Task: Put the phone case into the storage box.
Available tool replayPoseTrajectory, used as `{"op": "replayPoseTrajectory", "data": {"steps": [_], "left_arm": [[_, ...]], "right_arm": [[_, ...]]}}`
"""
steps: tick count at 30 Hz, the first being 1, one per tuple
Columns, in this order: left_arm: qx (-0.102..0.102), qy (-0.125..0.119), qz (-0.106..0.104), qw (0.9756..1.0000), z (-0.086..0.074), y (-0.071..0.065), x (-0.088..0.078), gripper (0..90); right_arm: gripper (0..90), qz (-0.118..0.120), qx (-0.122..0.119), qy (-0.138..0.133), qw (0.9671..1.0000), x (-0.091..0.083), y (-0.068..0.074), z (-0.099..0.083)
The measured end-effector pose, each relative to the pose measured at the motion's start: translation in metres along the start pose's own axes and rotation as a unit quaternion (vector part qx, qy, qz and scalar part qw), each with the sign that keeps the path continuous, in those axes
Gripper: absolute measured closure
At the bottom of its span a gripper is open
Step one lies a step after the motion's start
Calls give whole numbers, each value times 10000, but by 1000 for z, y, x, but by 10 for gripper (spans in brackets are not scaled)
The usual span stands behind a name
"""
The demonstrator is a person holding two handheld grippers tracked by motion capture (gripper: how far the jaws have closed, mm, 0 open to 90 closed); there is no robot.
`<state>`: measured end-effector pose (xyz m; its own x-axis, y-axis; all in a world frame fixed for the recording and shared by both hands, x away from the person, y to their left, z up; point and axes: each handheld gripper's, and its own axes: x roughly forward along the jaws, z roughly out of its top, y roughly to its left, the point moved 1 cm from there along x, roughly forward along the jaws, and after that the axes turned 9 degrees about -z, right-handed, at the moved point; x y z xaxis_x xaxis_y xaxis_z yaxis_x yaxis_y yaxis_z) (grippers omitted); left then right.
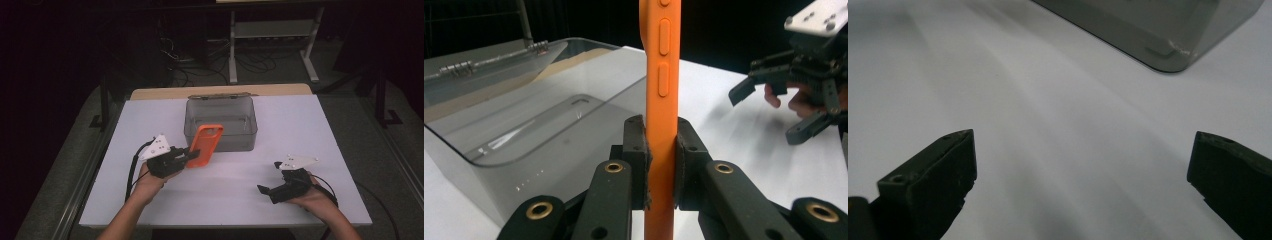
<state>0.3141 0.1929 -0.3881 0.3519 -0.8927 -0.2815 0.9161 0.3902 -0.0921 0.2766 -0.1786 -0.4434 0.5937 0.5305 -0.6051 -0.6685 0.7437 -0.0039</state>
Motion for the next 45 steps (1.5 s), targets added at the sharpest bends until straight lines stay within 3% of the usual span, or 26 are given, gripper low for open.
{"op": "replayPoseTrajectory", "data": {"steps": [36,45], "left_arm": [[-16,-311,165,9994,68,31,5,796],[-48,-321,279,9991,73,43,13,796]], "right_arm": [[0,0,34,-22,10000,-1,-1,0],[0,3,54,-17,10000,-1,-2,-1]]}}
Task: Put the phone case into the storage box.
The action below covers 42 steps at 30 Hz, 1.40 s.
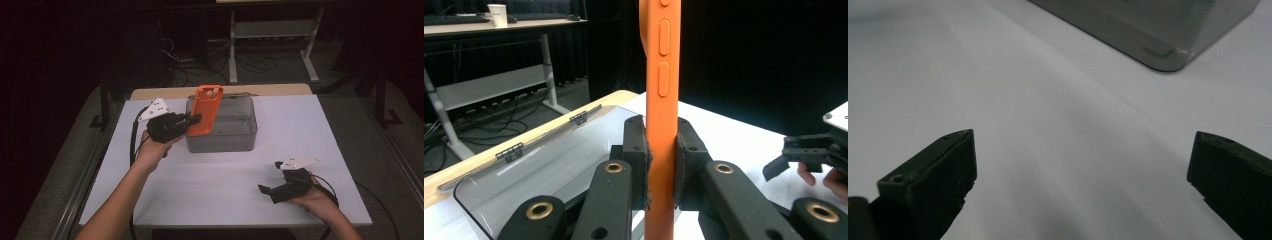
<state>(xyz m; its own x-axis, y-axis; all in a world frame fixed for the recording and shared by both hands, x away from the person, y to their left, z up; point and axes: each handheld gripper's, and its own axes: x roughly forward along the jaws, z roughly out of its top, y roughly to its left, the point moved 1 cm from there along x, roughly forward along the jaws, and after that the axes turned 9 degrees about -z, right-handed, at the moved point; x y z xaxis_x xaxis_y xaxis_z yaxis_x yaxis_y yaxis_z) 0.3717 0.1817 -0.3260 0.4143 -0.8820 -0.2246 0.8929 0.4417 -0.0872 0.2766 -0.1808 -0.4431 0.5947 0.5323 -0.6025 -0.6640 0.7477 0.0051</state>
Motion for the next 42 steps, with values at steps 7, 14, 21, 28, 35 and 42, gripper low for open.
{"op": "replayPoseTrajectory", "data": {"steps": [7,14,21,28,35,42], "left_arm": [[-74,-7,183,9998,6,10,5,796],[-171,41,374,9991,10,19,10,796],[-275,204,474,9983,12,24,15,796],[-405,581,530,9961,16,30,20,796],[-482,918,585,9929,20,34,24,796],[-617,1242,615,9884,23,39,29,796]], "right_arm": [[0,1,14,7,10000,0,0,0],[0,-1,7,-8,10000,0,-1,0],[0,1,10,-29,10000,-1,0,0],[0,0,11,-29,10000,-1,-1,0],[0,-5,12,-24,10000,-1,-1,0],[0,-4,7,-35,10000,-1,-1,0]]}}
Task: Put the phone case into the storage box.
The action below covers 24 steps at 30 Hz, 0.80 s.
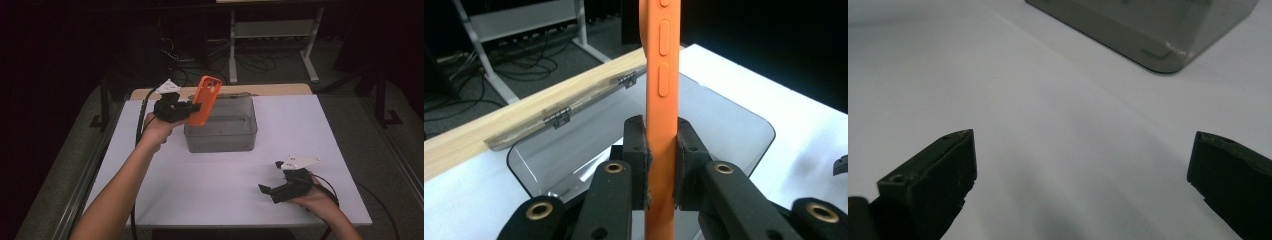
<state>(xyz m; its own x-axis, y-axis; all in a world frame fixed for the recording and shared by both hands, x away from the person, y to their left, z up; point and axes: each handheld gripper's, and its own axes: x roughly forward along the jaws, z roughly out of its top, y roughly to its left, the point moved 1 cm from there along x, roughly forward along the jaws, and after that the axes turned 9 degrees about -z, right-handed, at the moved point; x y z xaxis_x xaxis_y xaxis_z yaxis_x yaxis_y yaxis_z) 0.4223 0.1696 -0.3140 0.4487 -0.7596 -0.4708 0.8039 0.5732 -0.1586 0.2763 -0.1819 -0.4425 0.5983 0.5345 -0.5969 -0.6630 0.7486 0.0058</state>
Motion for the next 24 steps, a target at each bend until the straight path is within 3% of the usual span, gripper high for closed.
{"op": "replayPoseTrajectory", "data": {"steps": [13,24], "left_arm": [[-232,590,79,9980,12,7,8,796],[-386,1105,145,9930,26,11,17,796]], "right_arm": [[0,3,-6,-28,10000,0,0,0],[0,12,13,-34,10000,-1,0,0]]}}
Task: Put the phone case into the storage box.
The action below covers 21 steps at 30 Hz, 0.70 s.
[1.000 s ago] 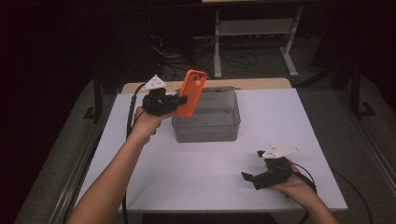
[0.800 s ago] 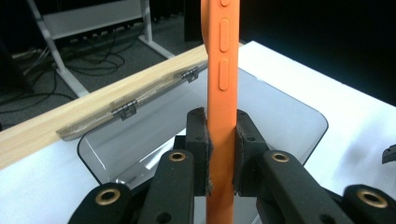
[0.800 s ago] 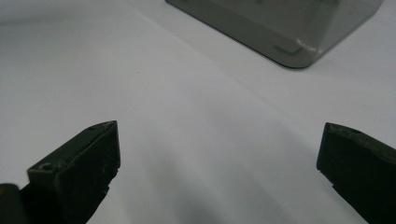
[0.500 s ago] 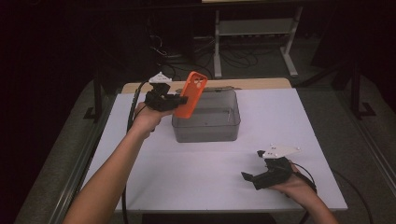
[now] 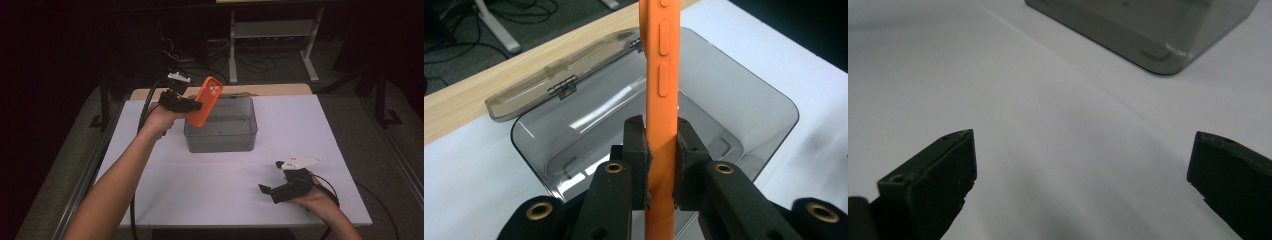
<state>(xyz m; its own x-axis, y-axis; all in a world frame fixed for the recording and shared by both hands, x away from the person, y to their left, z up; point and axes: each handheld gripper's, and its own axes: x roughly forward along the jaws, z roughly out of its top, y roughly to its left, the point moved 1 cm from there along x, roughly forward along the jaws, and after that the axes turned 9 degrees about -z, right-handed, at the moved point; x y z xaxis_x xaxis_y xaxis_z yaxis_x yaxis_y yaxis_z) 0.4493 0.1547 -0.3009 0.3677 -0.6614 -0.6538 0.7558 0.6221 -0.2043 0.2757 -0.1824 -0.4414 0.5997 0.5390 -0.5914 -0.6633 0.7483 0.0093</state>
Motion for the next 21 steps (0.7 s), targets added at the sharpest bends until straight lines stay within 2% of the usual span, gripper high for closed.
{"op": "replayPoseTrajectory", "data": {"steps": [10,21], "left_arm": [[-150,303,45,9994,12,2,6,796],[-392,656,209,9969,21,8,12,796]], "right_arm": [[0,3,54,-51,10000,-2,-1,0],[0,22,39,-104,9999,-3,1,2]]}}
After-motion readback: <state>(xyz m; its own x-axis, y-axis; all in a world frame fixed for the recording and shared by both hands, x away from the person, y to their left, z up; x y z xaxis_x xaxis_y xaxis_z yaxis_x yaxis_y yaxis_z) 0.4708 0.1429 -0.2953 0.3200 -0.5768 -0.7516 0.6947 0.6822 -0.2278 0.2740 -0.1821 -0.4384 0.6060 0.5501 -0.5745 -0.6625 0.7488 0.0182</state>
